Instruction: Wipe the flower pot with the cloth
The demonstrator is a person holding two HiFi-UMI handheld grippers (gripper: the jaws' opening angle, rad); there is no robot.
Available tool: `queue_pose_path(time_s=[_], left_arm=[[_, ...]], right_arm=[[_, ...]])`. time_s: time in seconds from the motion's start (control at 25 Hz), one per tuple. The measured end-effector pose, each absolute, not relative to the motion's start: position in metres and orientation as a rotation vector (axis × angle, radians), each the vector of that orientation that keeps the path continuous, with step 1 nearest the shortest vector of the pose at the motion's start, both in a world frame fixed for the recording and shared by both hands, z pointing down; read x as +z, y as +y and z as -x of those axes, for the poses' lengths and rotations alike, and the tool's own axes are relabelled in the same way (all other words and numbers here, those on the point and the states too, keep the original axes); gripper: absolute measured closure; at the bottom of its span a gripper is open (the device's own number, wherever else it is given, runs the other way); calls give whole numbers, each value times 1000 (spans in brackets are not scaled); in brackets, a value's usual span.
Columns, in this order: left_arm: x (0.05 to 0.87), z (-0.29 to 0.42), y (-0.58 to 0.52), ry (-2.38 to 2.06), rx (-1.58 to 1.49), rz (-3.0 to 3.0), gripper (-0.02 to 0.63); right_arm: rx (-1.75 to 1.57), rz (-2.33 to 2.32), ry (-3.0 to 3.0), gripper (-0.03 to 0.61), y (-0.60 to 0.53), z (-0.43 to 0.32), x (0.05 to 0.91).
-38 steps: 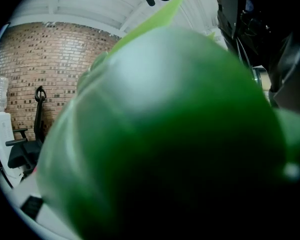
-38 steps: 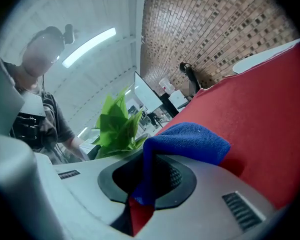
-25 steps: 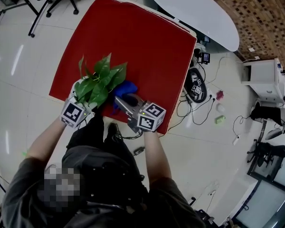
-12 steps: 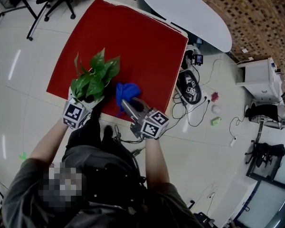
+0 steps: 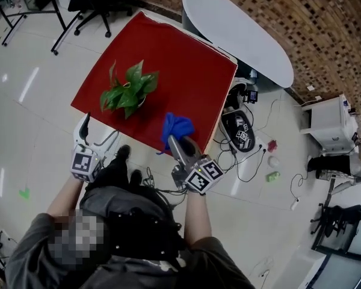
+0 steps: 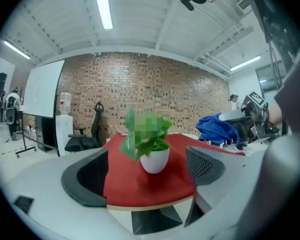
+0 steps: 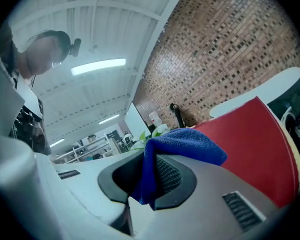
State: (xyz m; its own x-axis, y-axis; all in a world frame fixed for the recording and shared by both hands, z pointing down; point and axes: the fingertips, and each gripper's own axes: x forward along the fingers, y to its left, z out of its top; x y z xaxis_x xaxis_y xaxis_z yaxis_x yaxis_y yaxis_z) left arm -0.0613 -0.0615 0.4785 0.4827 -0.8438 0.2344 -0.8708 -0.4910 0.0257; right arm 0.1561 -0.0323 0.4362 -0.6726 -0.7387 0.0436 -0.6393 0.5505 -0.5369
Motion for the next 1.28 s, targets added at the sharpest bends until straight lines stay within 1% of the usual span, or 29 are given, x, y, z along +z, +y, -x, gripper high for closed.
queue_pose_path(time_s=[0.2, 0.36, 0.44, 0.52, 0.56, 0.6, 0.64, 0.68, 0.76, 0.84, 0.96, 1.08, 1.28], left_arm=[[383, 61, -19, -1639, 187, -2657, 129], [308, 57, -8, -1646, -33, -2753, 136], [285, 61, 9, -1625, -81, -2797, 155], [280, 72, 33, -1591, -88, -2833, 155], [281, 81, 44, -1582, -100, -2838, 176], [281, 91, 54, -1587, -117, -2835, 286], [278, 101, 65, -1601, -136, -2828, 455], [273, 112, 75, -1612, -150, -2823, 516], [268, 133, 97, -1605, -157, -2820, 521], [272, 158, 115, -1590, -152, -2812, 605], [276, 203, 149, -1567, -128, -2767, 606], [259, 246, 200, -1530, -133, -2773, 606], [246, 299, 274, -1455, -146, -2773, 606]], right_arm=[[-570, 1213, 2550, 527, 2, -180, 361], [-419, 1276, 2500, 527, 22, -193, 309], [-365, 1303, 2487, 528, 43, -188, 294], [-329, 1325, 2474, 527, 70, -171, 291], [-310, 1336, 2467, 527, 83, -160, 291], [-288, 1346, 2460, 526, 94, -150, 289], [-267, 1355, 2452, 526, 105, -141, 285], [-254, 1363, 2443, 526, 116, -131, 280], [-248, 1378, 2422, 527, 136, -112, 274], [-238, 1395, 2404, 528, 154, -90, 274], [-202, 1421, 2389, 527, 195, -50, 266], [-174, 1453, 2362, 528, 252, -11, 240], [-120, 1520, 2297, 528, 339, 42, 211]])
